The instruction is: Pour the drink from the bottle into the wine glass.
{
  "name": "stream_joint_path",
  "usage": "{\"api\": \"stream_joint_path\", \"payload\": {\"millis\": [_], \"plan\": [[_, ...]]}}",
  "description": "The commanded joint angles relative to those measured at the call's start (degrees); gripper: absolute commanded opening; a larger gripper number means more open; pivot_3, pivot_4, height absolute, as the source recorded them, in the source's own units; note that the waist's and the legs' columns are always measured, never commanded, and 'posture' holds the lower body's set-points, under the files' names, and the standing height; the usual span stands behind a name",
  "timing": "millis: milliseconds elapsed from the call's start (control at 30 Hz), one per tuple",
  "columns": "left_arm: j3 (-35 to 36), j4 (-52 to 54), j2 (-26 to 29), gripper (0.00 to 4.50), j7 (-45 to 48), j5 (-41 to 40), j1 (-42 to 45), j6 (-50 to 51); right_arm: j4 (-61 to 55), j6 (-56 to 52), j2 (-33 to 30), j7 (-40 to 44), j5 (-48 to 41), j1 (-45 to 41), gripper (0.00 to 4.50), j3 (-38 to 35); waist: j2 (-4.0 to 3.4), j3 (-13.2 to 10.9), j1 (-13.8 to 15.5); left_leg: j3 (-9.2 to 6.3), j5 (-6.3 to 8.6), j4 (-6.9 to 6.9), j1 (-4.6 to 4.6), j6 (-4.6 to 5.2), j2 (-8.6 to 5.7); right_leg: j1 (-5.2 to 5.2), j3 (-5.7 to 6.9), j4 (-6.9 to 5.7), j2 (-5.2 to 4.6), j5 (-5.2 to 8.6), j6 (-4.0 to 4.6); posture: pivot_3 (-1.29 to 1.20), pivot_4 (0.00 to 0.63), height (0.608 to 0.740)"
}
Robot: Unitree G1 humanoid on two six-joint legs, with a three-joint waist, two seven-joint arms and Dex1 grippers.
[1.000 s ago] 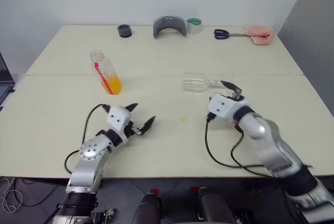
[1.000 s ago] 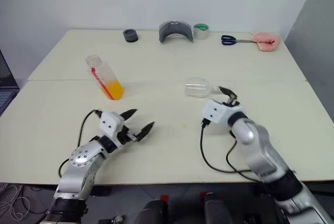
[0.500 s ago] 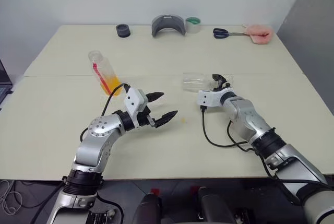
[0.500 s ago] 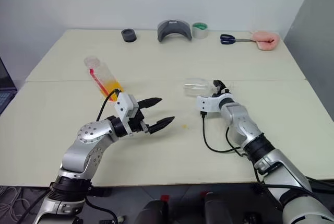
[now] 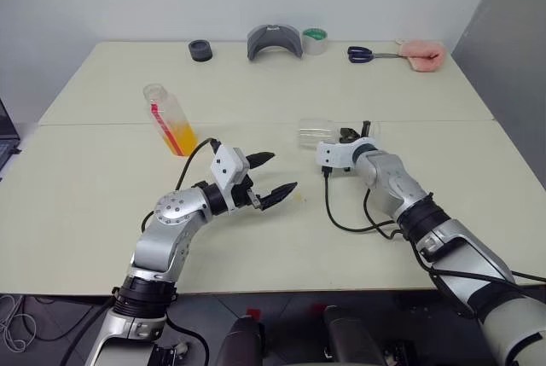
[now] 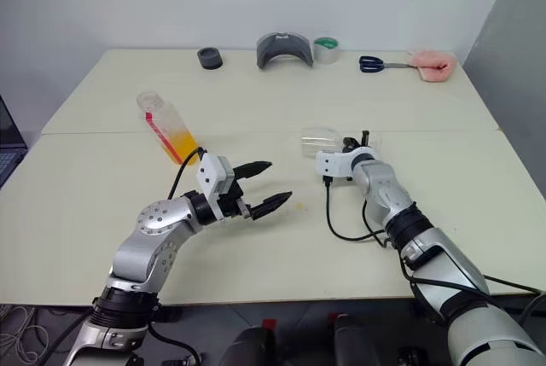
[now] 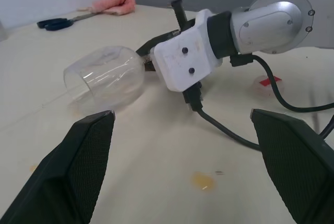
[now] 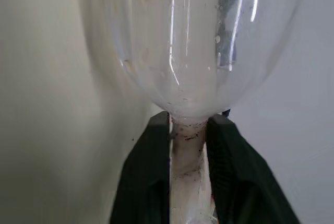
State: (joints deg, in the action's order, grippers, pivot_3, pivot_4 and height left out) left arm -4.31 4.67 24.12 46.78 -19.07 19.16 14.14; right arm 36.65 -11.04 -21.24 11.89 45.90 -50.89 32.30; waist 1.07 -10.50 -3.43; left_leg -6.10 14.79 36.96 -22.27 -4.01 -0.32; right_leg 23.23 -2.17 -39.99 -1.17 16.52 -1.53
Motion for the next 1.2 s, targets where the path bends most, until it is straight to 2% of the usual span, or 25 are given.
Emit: {"api": "stream_joint_path", "payload": {"millis": [33,200,367,500,667,1033,1200], "plan": [[0.4,1.3,-0.7,4.5,-0.5,0.0,-0.2,-1.5,-0.5,1.1,0.3,-0.7,-1.1,-1.4,0.25,-1.7,0.0,0.0,0.0,0.0,0.0,0.0,0.0,0.0,-0.01,0.0,0.0,0.0,0.0,0.0,0.0,0.0,0.15,0.74],[1.4,3.5,-0.4,4.5,-1.4,-1.6,-2.2,1.7,-8.0,-1.5,2.4,0.8,-9.6,-0.5,0.25,-10.3,0.0,0.0,-0.1,0.01,0.0,-0.01,0.0,0.0,0.01,0.02,-0.02,-0.01,0.0,0.0,0.0,0.0,0.15,0.74],[2.5,8.0,5.7,4.5,4.7,-8.7,-5.5,12.0,-8.9,-2.6,10.2,2.5,-26.0,1.0,0.25,-22.5,0.0,0.0,-0.3,-0.03,0.01,-0.03,-0.01,0.02,0.04,0.02,-0.01,-0.03,0.02,0.0,0.0,0.0,0.15,0.74],[3.6,9.3,9.8,4.5,7.6,-12.1,-6.3,16.4,-4.3,1.2,13.6,1.1,-29.8,0.5,0.25,-24.1,0.0,0.0,-0.4,-0.03,0.01,-0.03,0.0,0.02,0.02,0.02,0.0,-0.03,0.02,0.0,0.0,0.0,0.15,0.74],[4.9,9.1,12.1,4.5,9.6,-14.6,-5.7,19.3,-1.0,3.3,16.6,0.0,-34.6,1.2,0.25,-26.9,0.0,0.0,-0.4,-0.01,0.02,-0.04,0.02,0.03,0.02,0.0,-0.02,-0.02,0.02,0.0,0.0,0.0,0.15,0.74],[4.8,9.1,13.5,4.5,11.1,-15.9,-4.7,21.9,-12.2,-0.1,14.5,2.4,-35.7,14.6,0.25,-25.8,0.06,0.1,-0.2,0.02,0.03,-0.11,0.26,0.04,0.03,-0.15,-0.06,-0.02,0.03,0.01,0.0,0.0,0.15,0.74],[5.1,8.4,13.7,4.5,10.8,-15.3,-3.6,22.0,-14.3,-0.5,14.9,1.9,-37.1,16.3,0.25,-26.2,0.14,0.2,-0.3,0.07,0.03,-0.12,0.36,0.05,0.05,-0.19,-0.1,-0.03,0.05,0.01,0.0,0.0,0.15,0.74]]}}
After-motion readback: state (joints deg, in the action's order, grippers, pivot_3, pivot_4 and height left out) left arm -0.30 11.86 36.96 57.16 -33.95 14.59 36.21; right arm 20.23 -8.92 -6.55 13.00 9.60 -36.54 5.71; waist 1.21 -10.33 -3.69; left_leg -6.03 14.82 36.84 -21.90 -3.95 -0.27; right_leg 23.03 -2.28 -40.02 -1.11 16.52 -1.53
